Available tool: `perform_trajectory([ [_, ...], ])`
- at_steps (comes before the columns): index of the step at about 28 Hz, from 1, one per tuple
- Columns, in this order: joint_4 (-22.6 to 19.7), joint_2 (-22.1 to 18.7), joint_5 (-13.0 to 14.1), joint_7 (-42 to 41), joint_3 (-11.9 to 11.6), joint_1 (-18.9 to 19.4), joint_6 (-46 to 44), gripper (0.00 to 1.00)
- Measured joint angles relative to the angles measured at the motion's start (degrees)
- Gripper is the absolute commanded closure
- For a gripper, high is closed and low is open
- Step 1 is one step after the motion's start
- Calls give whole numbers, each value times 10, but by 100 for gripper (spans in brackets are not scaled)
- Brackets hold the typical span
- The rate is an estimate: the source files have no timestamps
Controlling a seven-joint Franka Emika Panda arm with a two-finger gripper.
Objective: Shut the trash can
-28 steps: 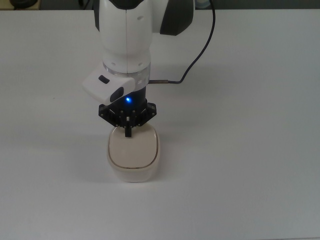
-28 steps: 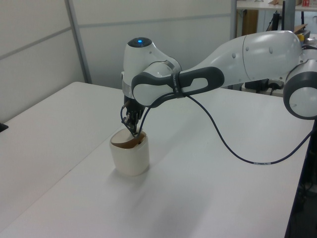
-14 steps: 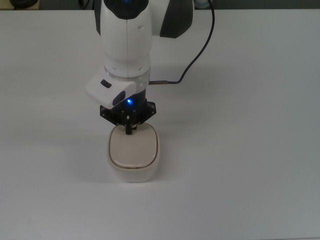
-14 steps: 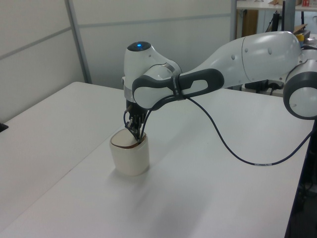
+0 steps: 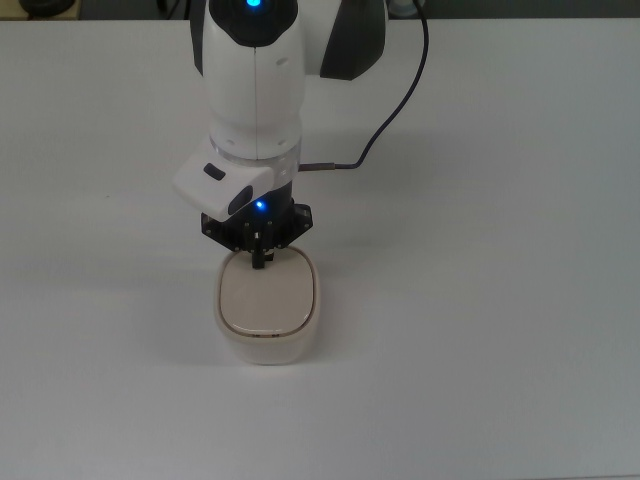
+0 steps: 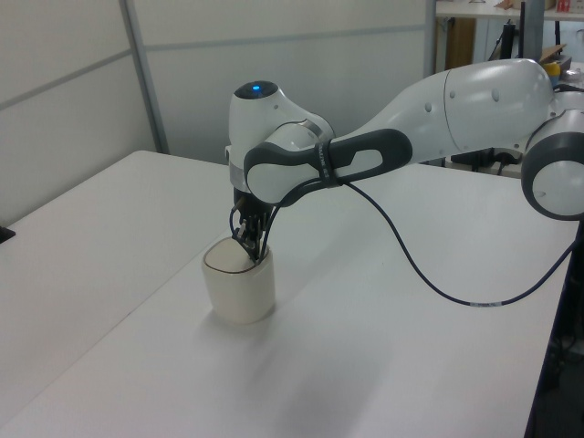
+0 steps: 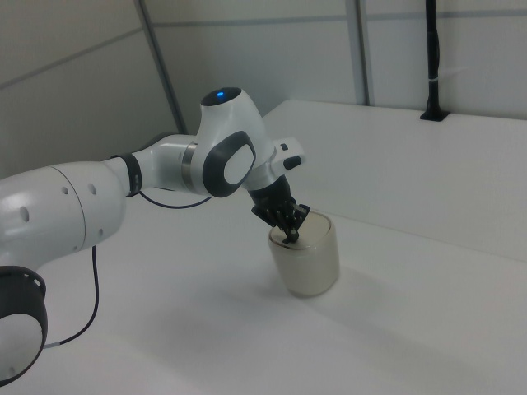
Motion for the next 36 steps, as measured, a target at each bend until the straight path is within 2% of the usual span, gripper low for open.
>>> perform_trajectory([
  [31, 1, 0, 0, -4, 0, 0, 0, 100],
  [35, 5, -5, 2, -2, 0, 0, 0, 94],
  [36, 6, -6, 2, -1, 0, 0, 0, 84],
])
